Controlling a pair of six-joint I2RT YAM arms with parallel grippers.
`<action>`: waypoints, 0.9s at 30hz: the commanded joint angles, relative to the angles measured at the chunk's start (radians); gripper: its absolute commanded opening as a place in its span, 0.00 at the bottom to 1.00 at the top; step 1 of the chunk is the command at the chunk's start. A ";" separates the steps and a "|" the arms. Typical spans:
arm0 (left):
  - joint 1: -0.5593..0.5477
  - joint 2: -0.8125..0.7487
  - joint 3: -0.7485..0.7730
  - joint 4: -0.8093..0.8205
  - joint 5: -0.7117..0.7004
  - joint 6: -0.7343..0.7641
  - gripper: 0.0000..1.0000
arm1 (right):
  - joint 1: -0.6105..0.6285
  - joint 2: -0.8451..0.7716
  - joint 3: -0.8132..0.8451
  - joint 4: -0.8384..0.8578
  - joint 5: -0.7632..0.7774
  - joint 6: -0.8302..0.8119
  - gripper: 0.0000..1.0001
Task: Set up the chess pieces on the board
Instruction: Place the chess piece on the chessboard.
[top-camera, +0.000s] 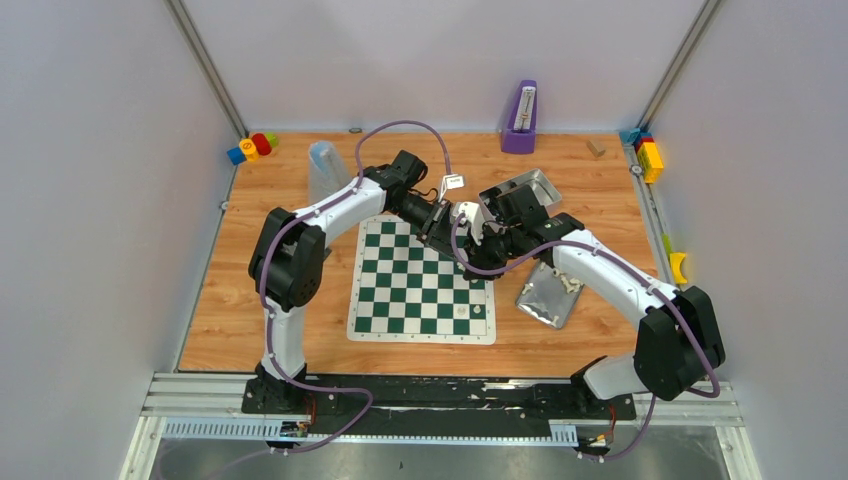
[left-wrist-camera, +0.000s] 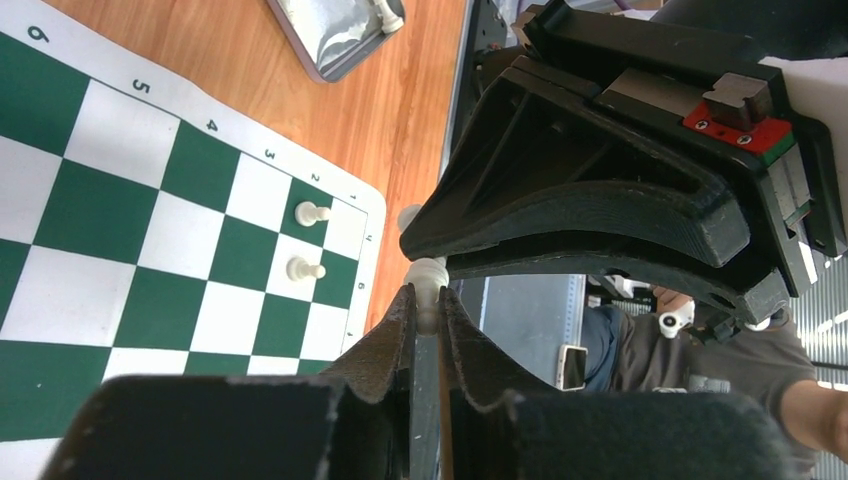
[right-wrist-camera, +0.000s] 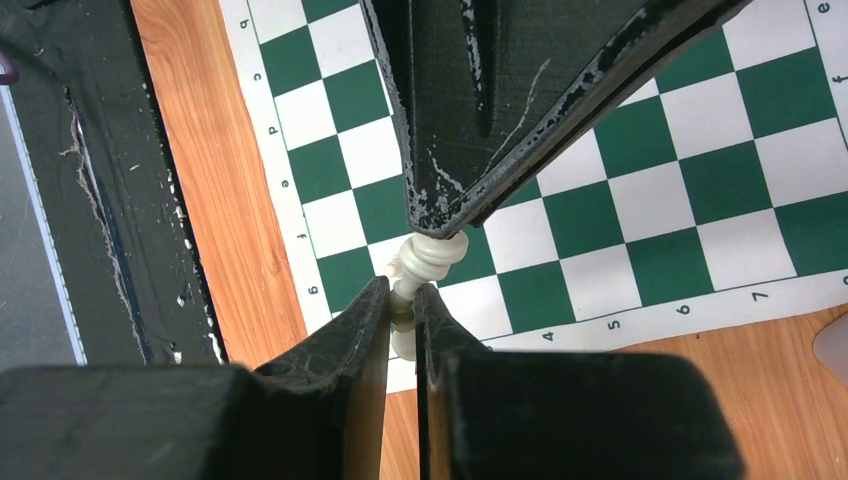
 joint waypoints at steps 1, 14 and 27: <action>-0.009 0.004 0.039 -0.022 -0.005 0.030 0.10 | 0.005 -0.018 0.013 0.022 0.005 -0.001 0.00; -0.033 -0.127 -0.083 -0.073 -0.448 0.296 0.02 | -0.128 -0.189 -0.156 0.031 0.038 0.008 0.00; -0.247 -0.116 -0.173 0.045 -0.789 0.349 0.07 | -0.346 -0.296 -0.176 0.046 -0.015 0.040 0.00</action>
